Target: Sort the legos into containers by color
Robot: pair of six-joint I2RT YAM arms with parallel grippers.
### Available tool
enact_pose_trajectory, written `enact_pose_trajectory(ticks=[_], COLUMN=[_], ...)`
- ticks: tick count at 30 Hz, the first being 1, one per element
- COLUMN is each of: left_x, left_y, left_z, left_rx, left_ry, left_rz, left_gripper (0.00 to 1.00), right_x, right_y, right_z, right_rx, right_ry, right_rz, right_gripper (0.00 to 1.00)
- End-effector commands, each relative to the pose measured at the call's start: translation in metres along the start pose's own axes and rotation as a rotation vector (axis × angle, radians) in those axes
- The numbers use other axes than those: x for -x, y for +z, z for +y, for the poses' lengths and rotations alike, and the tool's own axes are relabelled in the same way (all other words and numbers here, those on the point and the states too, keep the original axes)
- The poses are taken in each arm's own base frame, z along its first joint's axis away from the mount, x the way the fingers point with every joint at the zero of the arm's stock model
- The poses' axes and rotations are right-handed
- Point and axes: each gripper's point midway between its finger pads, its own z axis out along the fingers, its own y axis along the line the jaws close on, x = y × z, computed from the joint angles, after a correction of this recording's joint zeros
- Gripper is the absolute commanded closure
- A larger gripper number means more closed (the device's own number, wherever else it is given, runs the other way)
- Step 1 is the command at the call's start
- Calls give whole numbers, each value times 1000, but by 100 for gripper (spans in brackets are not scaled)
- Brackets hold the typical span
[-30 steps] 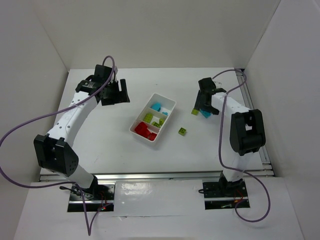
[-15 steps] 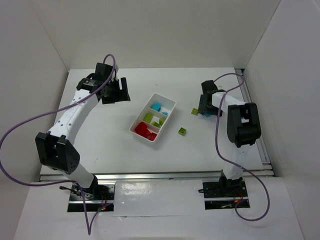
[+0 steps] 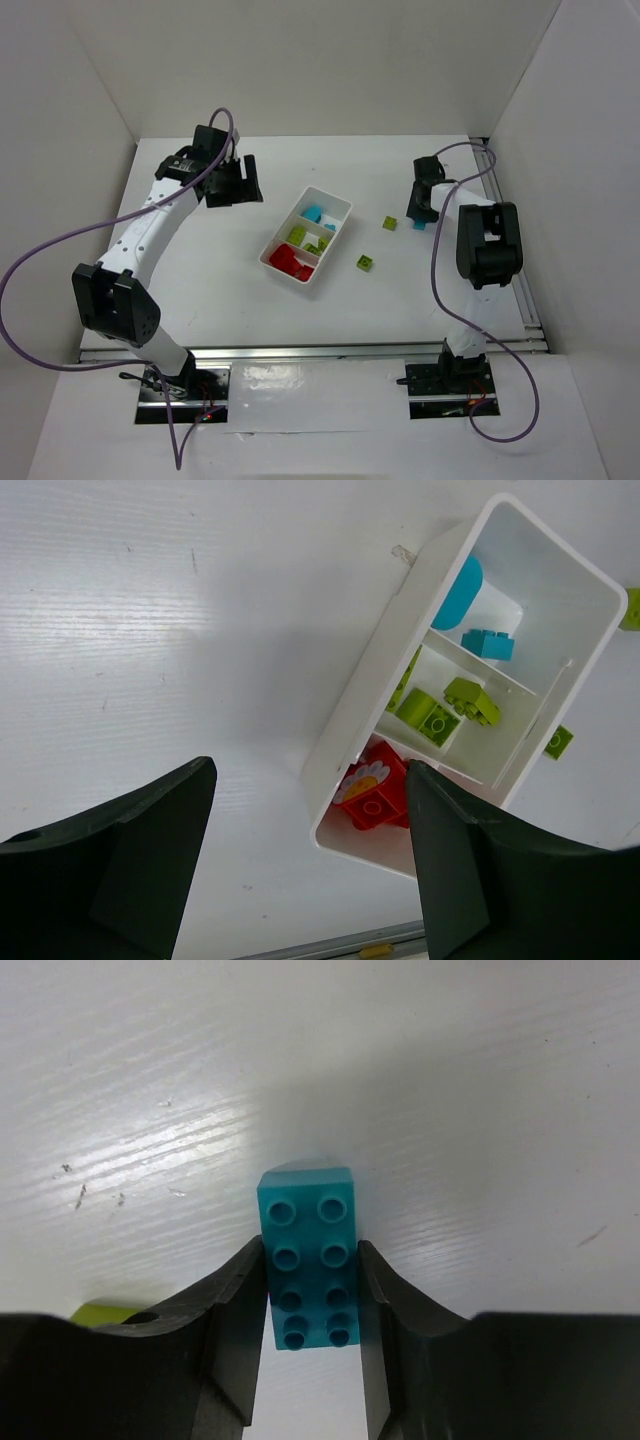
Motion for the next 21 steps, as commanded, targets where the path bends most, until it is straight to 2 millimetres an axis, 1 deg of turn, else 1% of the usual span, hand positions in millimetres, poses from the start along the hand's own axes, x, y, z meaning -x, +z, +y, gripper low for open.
enact_pose_trajectory(ticks=[1,2,3,4,5,6,7,9,10,11,12,13,15,16,17,18,19,20,21], left_x=[9,9,9,9,9,8,8,8,9,7,12,12,12,13,13,13,14,11,12], left_y=[-4,-4,-4,-4,-4,-4,-4,-4,-4,-4,-10,-10,-9,-9,-9,-9,-13,-11,-14], left_z=[-6,-6,-6,-6,-6,-3,-3,-1,1,2,2,2,3,3,3,3,3,4,3], left_rx=[-7,-7,-7,-7,-7,6,6,17,26,29,33,33,41,41,41,41,38,41,38], left_ry=[3,3,3,3,3,3,3,12,12,12,12,12,12,12,12,12,12,12,12], left_rz=[-22,-22,-22,-22,-22,-17,-17,-22,-25,-17,-37,-38,-41,-41,-41,-41,-49,-41,-49], left_gripper=[14,14,14,14,14,14,14,14,14,14,14,14,14,14,14,14,14,14,14], right_x=[3,3,10,10,11,16,22,24,35,32,26,29,28,20,25,20,11,5,4], right_y=[1,1,-6,-10,-15,-22,-39,-63,-88,-99,-115,-131,-149,-162,-174,-179,-188,-186,-194], right_z=[8,9,9,8,8,13,15,35,46,53,73,82,107,129,142,153,172,183,198], right_rx=[40,40,47,46,47,58,73,125,165,169,194,220,273,317,349,366,400,408,427], right_ry=[1,13,29,28,42,58,66,50,56,35,3,3,-32,-61,-69,-92,-127,-147,-162], right_rz=[-22,-22,-41,-37,-40,-56,-81,-110,-163,-175,-193,-224,-248,-254,-277,-271,-270,-259,-274], right_gripper=[63,68,72,76,78,78,78,79,79,79,79,79,79,79,79,79,79,79,78])
